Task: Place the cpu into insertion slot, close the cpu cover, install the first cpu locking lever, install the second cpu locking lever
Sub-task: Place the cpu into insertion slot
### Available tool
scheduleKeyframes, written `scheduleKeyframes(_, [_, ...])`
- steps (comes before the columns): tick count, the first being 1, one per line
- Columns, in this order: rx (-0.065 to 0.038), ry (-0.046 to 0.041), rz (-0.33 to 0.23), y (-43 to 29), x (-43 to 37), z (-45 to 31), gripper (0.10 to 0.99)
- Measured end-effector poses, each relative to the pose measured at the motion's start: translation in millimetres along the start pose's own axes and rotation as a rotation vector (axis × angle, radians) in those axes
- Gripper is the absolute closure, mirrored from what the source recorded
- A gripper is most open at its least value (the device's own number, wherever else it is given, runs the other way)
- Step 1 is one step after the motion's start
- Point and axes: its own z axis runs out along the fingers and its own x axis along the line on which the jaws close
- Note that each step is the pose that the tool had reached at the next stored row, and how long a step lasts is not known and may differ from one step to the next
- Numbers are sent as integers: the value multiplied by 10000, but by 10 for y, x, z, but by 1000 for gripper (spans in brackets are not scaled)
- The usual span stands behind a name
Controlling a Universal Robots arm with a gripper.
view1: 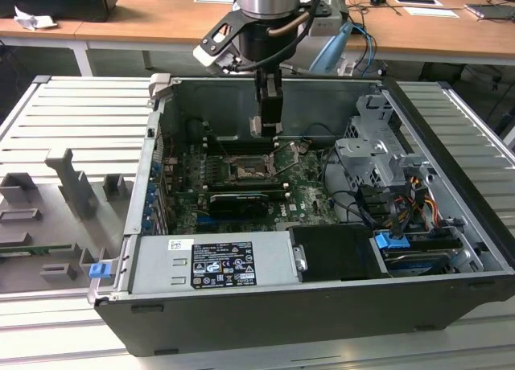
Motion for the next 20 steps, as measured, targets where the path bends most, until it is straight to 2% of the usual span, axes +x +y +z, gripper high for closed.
scheduleKeyframes(13, [1, 1, -14, -7, -1, 80, 557])
scheduleKeyframes(20, [4, 16, -166, -14, -3, 156, 557])
